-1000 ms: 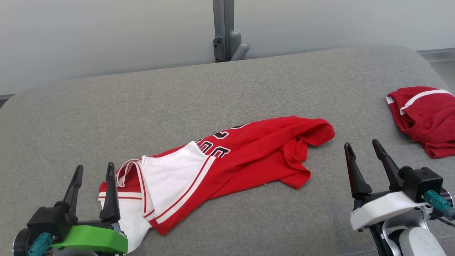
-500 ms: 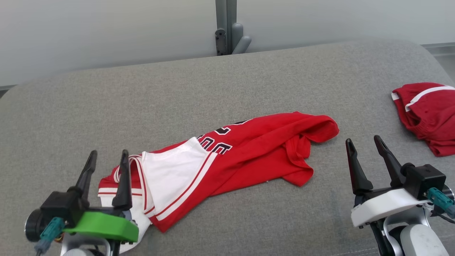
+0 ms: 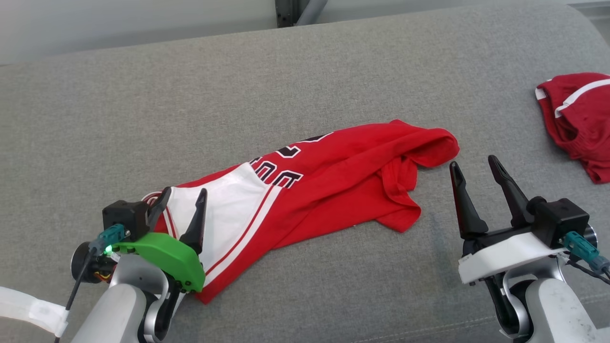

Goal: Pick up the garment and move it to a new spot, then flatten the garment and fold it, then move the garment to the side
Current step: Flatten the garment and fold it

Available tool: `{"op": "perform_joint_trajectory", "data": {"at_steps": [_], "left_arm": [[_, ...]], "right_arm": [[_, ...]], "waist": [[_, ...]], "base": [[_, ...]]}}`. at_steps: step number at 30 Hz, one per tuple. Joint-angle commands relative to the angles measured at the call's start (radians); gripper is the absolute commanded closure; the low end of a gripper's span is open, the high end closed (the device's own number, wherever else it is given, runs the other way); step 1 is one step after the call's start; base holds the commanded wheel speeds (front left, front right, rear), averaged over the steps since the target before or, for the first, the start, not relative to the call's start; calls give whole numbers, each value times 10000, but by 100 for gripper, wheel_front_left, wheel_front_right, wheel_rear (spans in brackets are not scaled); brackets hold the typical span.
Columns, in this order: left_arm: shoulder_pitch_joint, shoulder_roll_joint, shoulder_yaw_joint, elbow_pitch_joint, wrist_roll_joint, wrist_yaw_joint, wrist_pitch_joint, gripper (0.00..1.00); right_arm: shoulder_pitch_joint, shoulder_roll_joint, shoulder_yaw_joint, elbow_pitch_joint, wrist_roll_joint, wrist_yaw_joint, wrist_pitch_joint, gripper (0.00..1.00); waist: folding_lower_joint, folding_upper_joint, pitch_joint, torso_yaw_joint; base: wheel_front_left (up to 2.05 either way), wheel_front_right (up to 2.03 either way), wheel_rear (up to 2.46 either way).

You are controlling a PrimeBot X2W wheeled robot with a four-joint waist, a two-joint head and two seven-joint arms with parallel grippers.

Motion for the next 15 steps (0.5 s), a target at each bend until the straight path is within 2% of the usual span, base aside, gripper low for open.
{"op": "perform_joint_trajectory", "data": {"at_steps": [1, 15], "left_arm": [[-195, 30, 64, 139, -10, -30, -5, 0], [-680, 223, 381, 1540, -84, 190, -360, 0]], "right_arm": [[-124, 5, -10, 35, -54, -4, -79, 0], [-405, 138, -57, 398, -66, -4, -382, 0]], "waist": [[0, -1, 334, -289], [0, -1, 694, -485]], "base": [[0, 0, 0], [0, 0, 0]]}}
